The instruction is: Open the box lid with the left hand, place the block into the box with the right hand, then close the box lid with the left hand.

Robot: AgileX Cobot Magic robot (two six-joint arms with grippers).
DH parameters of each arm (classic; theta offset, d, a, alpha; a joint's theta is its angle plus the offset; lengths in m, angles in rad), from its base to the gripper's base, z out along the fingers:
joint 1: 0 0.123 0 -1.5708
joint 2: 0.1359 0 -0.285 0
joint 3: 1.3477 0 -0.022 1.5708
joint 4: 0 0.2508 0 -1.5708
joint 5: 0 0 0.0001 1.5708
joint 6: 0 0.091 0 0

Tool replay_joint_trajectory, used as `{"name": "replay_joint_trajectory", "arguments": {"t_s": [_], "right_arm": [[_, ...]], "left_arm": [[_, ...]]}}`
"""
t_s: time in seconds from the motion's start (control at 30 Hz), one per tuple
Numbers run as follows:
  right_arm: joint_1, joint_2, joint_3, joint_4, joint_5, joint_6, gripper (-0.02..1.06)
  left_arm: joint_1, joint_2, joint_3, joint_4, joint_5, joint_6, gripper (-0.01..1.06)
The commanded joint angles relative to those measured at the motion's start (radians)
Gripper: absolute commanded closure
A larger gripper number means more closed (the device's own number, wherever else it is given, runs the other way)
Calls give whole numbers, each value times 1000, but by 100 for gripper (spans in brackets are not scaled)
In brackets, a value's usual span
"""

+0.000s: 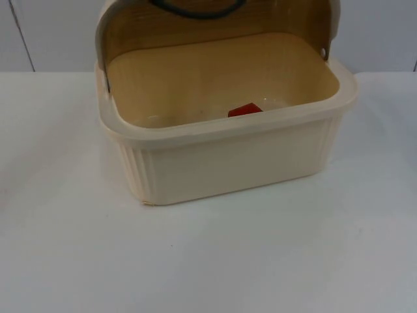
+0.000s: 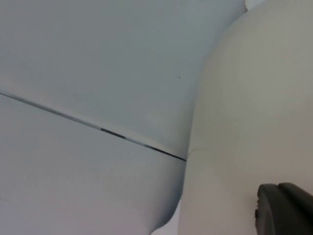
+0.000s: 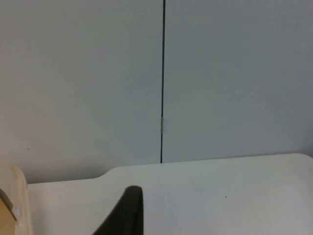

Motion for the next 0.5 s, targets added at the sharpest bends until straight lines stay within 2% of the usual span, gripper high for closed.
{"name": "replay_joint_trajectory", "arguments": {"t_s": [0.0,0.47], "right_arm": [[-7,-2,0,-7,-10,4,-1],[-7,-2,0,-7,-10,4,-1]], "left_arm": [[-2,2,-7,-22,20,3,105],[-6,2,-4,-97,64,44,105]]}}
